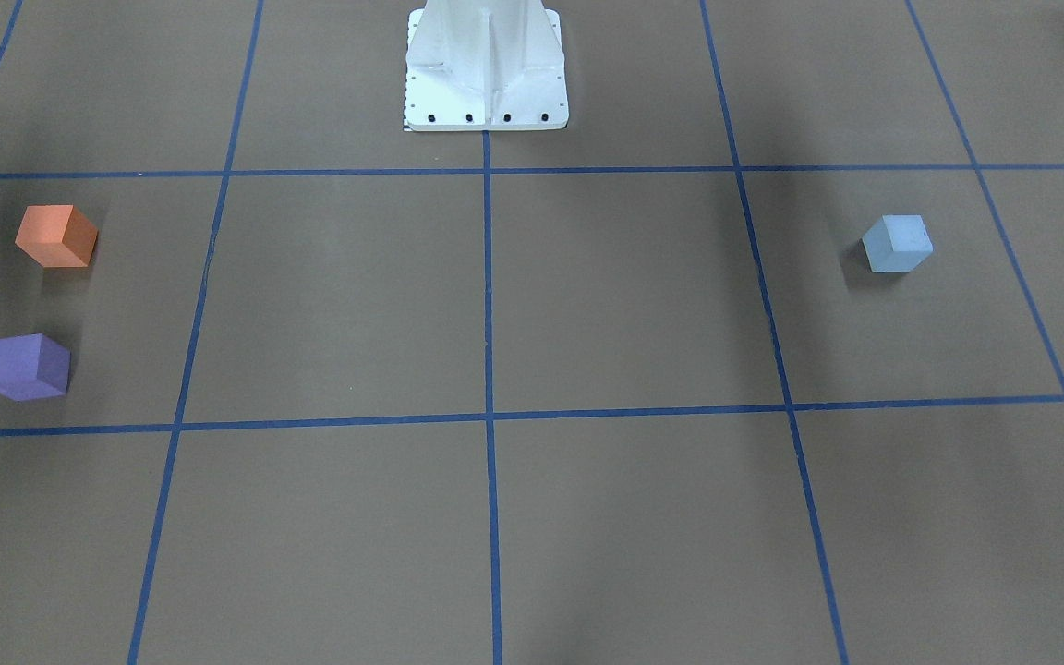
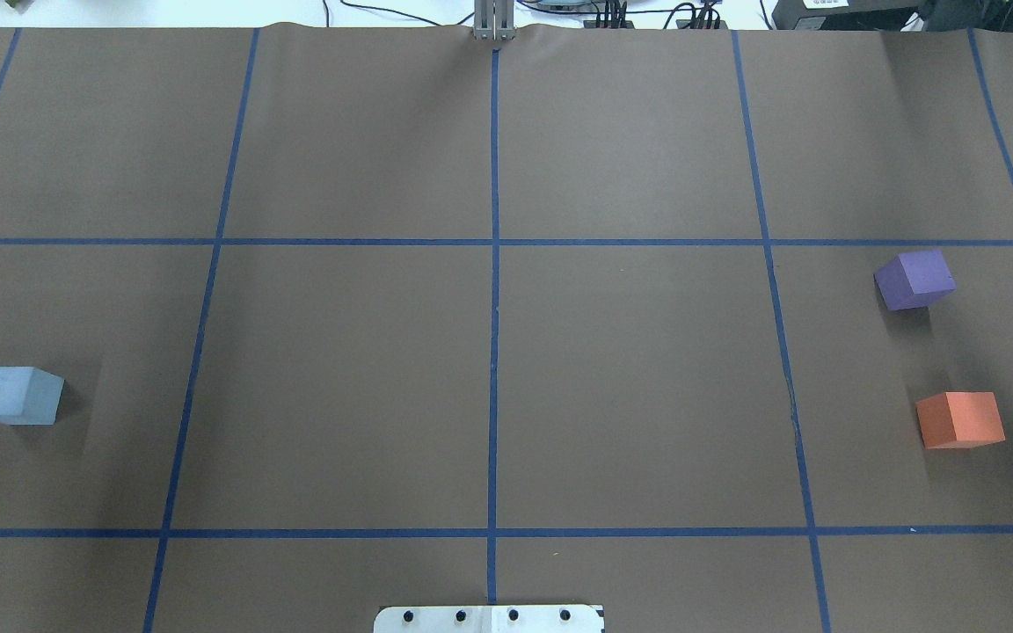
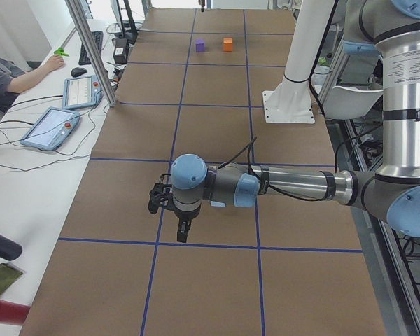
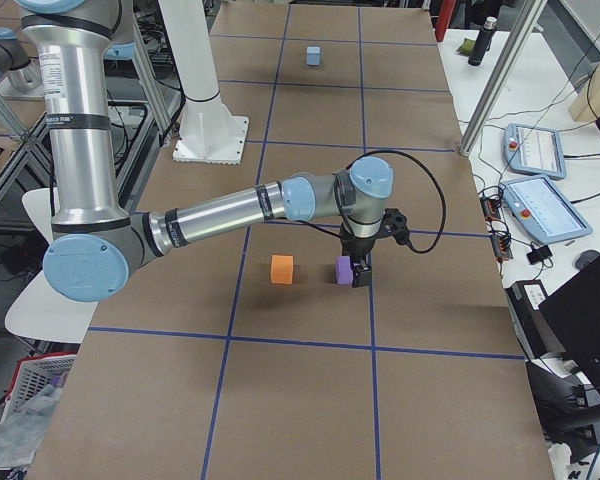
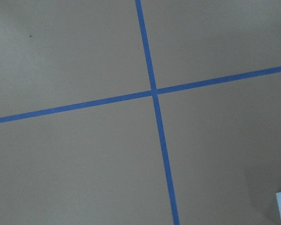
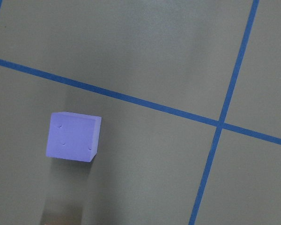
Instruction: Place blue block between orange and purple blocks
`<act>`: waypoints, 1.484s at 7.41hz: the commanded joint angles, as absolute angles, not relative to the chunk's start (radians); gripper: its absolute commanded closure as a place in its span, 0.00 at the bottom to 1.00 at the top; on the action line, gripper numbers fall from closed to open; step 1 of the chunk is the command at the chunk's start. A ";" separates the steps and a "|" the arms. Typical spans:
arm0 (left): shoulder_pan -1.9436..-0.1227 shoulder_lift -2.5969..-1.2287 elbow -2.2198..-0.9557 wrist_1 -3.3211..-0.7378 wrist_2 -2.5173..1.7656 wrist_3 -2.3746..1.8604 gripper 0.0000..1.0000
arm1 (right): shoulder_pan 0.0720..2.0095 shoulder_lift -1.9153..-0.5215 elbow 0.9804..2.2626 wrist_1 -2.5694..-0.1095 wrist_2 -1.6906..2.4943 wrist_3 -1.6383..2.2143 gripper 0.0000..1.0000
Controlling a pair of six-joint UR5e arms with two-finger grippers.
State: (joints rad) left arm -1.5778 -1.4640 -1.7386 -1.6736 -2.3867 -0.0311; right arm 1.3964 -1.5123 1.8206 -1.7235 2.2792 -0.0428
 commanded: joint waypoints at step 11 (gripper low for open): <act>-1.171 -1.488 -1.678 -2.098 -2.306 -0.602 0.00 | 1.308 -1.480 1.871 -1.721 2.287 -0.034 0.00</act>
